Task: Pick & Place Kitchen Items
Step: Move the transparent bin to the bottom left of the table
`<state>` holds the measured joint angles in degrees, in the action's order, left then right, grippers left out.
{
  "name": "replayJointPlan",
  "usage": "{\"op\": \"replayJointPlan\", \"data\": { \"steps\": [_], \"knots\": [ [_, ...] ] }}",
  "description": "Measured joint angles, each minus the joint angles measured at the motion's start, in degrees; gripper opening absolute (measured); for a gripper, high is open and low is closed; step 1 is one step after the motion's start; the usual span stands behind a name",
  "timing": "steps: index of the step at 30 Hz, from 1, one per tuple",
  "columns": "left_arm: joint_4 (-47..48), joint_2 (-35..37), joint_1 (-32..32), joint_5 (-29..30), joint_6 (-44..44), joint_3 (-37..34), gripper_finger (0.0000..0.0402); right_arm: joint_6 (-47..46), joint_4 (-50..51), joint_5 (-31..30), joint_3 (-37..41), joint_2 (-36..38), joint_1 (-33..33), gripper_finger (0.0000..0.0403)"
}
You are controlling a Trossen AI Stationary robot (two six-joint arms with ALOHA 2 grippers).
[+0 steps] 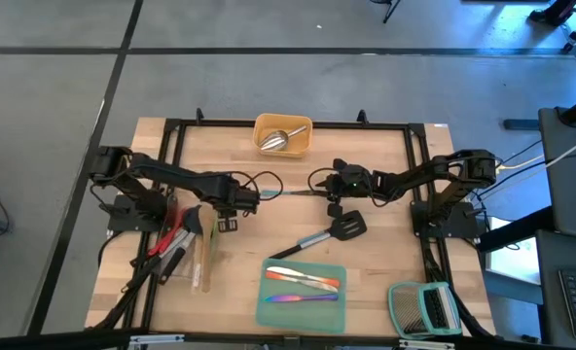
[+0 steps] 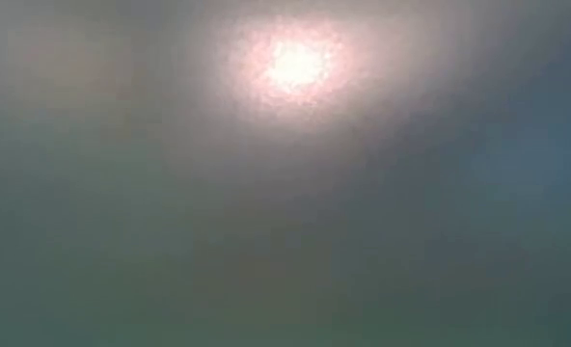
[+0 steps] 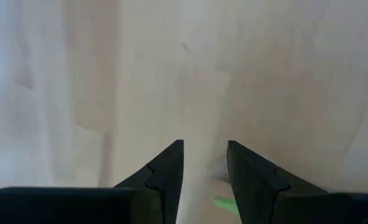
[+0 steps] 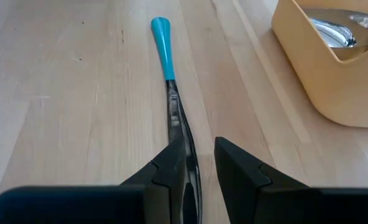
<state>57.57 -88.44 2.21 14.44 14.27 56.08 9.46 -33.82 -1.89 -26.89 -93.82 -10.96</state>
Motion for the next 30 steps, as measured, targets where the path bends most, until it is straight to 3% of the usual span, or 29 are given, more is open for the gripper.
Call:
{"op": "replayJointPlan", "data": {
  "steps": [4, 6, 10, 16, 25, 30],
  "knots": [
    [-0.57, 6.90, -0.55, 9.73, -1.13, 0.19, 0.0111, -0.01, 0.10, 0.01, 0.00, 0.00, 0.00, 0.0089],
    [1.04, 11.32, -2.90, 11.63, -1.37, 0.19, 0.0106, -0.01, 0.16, 0.02, 0.00, 0.00, 0.00, 0.0089],
    [7.41, 17.52, -9.99, 10.64, -1.77, 0.21, 0.0098, 0.01, 0.20, 0.02, 0.00, 0.00, 0.00, 0.0089],
    [11.31, 19.06, -15.95, 3.79, -8.43, 0.21, 0.0089, -0.01, 0.15, 0.02, 0.00, 0.00, 0.00, 0.0089],
    [13.13, 18.64, -17.79, -1.15, -8.73, -0.37, 0.0079, -0.05, 0.62, 0.04, 0.00, 0.00, 0.07, 0.0089],
    [29.69, 18.66, -16.66, 0.42, -0.41, 0.01, 0.0072, -0.05, 1.14, 0.04, 0.00, 0.00, 0.04, 0.0089]
  ]
}}
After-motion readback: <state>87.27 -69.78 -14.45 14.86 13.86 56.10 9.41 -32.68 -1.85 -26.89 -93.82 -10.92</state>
